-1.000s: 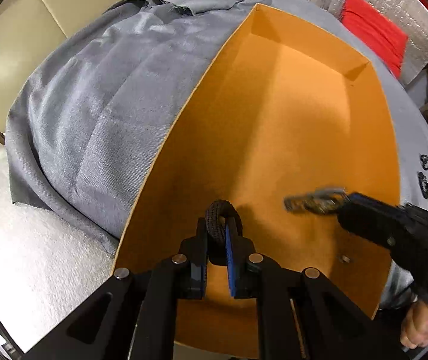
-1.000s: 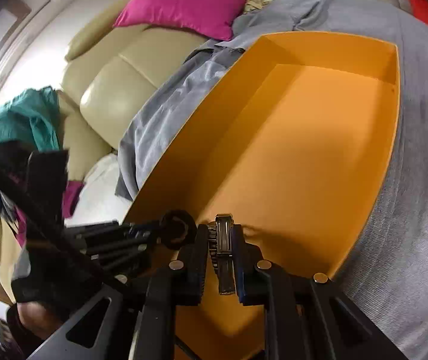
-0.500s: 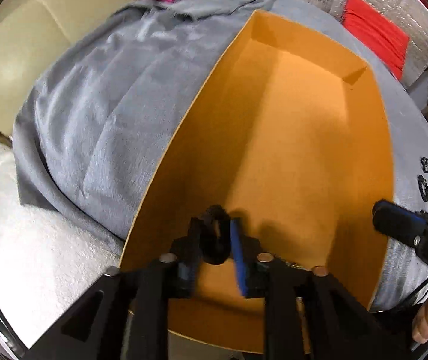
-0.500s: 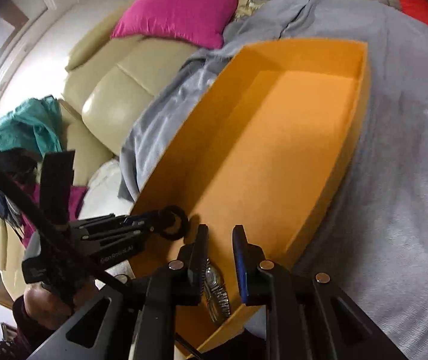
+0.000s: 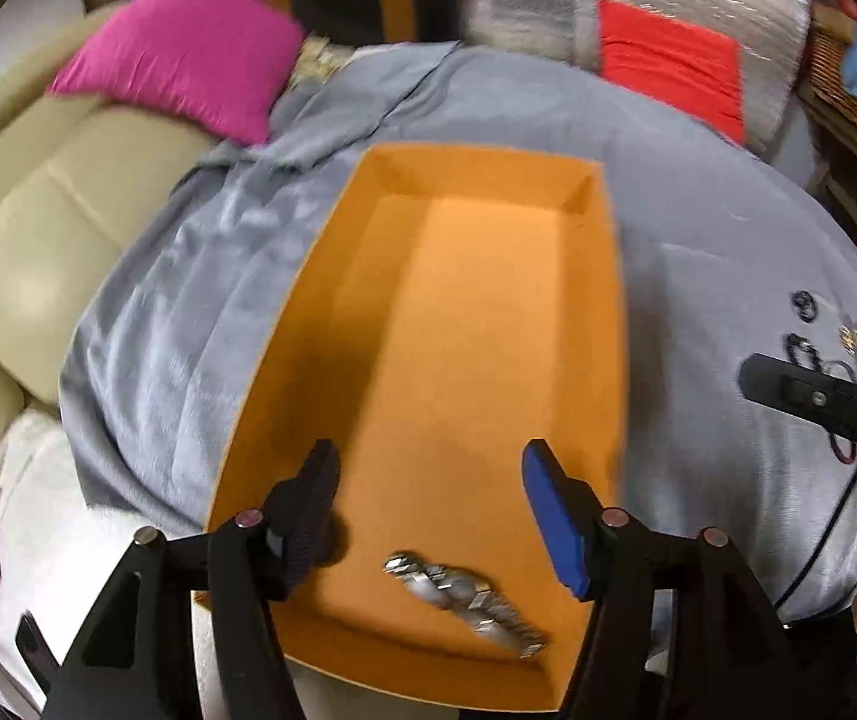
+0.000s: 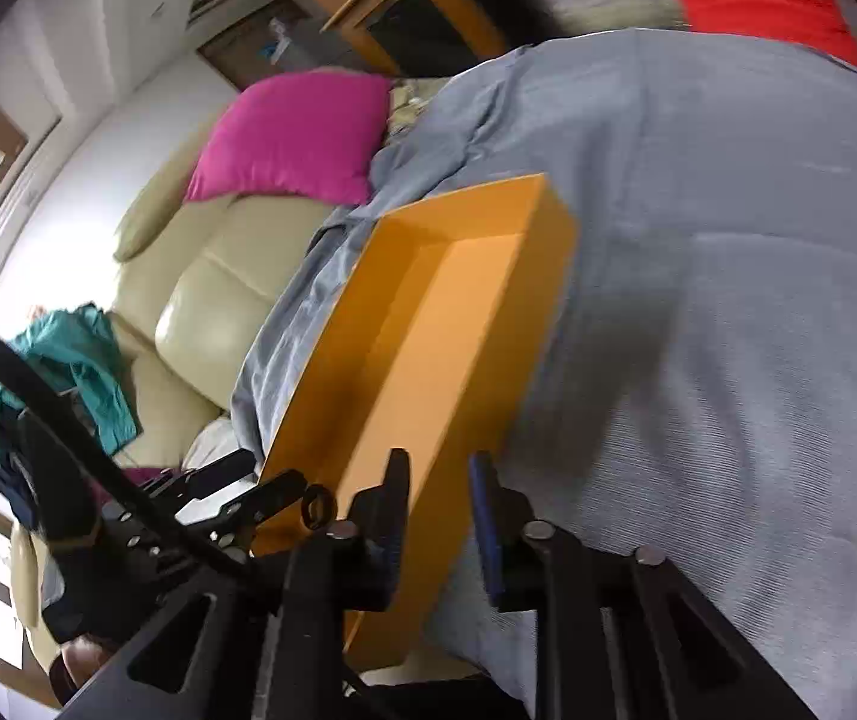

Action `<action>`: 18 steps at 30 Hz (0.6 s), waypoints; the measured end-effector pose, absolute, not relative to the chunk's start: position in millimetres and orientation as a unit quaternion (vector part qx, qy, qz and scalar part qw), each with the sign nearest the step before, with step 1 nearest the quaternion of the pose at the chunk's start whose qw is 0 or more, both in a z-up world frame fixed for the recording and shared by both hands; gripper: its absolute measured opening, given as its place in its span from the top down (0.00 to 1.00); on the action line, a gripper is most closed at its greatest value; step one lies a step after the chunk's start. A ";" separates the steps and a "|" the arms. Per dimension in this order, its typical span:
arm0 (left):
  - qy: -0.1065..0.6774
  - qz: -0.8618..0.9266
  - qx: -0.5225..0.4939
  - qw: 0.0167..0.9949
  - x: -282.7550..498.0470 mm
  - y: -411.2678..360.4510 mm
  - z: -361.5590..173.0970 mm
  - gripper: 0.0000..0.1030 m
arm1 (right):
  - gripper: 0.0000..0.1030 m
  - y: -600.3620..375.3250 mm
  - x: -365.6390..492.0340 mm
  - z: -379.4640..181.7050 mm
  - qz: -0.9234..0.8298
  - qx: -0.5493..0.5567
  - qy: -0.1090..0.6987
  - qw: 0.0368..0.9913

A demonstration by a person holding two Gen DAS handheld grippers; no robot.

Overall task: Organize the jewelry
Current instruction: 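Open the left tool to drop the ring while the right tool drops the watch into the box, then move both open tools back over the remaining jewelry on the table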

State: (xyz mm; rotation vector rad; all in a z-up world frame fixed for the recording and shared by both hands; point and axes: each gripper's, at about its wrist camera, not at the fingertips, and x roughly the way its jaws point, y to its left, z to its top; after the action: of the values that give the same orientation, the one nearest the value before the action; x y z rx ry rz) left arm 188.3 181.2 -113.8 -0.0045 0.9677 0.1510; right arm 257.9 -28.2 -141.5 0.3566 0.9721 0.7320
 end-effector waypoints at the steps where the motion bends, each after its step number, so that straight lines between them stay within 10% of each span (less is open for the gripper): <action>1: 0.460 0.067 0.005 0.885 188.5 174.3 -111.9 0.37 | 0.70 -35.0 258.0 -139.8 0.338 0.172 0.452 0.808; 18: 0.398 -0.027 0.121 0.909 197.0 16.7 -77.5 0.35 | 0.69 -189.6 249.0 -121.0 0.235 0.271 0.401 0.843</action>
State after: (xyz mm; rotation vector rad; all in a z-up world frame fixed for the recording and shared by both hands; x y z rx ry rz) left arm 197.0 16.7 -77.5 0.2504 0.8204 -0.0549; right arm 249.0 -189.6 -121.0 0.5727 0.8474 0.4968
